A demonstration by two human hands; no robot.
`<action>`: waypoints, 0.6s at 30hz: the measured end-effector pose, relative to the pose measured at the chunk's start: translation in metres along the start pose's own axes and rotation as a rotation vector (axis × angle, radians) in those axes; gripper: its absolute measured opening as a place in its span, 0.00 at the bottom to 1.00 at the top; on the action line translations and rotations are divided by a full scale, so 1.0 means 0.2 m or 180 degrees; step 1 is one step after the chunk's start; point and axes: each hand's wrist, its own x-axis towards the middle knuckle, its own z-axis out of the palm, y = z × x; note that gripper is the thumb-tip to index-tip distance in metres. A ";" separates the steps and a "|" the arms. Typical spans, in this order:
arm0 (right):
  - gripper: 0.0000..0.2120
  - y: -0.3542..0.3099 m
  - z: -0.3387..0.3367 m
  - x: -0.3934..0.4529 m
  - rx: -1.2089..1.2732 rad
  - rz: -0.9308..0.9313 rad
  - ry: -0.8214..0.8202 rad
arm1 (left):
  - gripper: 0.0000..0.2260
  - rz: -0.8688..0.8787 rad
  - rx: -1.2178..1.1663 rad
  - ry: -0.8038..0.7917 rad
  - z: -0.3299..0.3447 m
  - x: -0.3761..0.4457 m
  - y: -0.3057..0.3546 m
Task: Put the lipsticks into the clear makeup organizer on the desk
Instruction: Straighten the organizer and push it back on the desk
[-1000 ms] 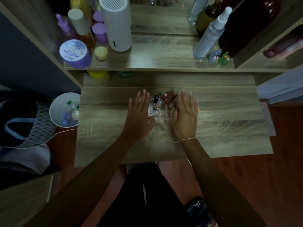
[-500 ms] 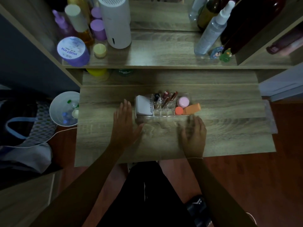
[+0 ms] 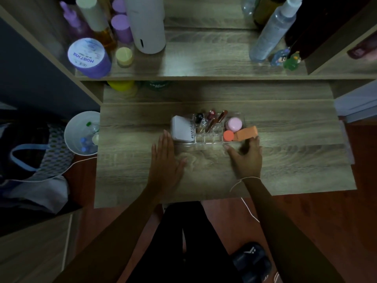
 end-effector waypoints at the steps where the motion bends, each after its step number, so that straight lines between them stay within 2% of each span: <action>1: 0.34 0.01 0.01 0.01 -0.0016 0.0036 -0.0005 | 0.37 0.0005 0.0003 0.0006 0.01 0.00 0.00; 9: 0.28 0.07 0.04 0.04 -0.0203 -0.0012 0.0144 | 0.36 0.0180 -0.0072 0.0077 0.03 0.00 -0.02; 18: 0.26 0.11 0.02 0.04 0.0119 -0.0022 0.0386 | 0.37 0.0295 -0.0024 -0.0024 0.01 0.03 0.05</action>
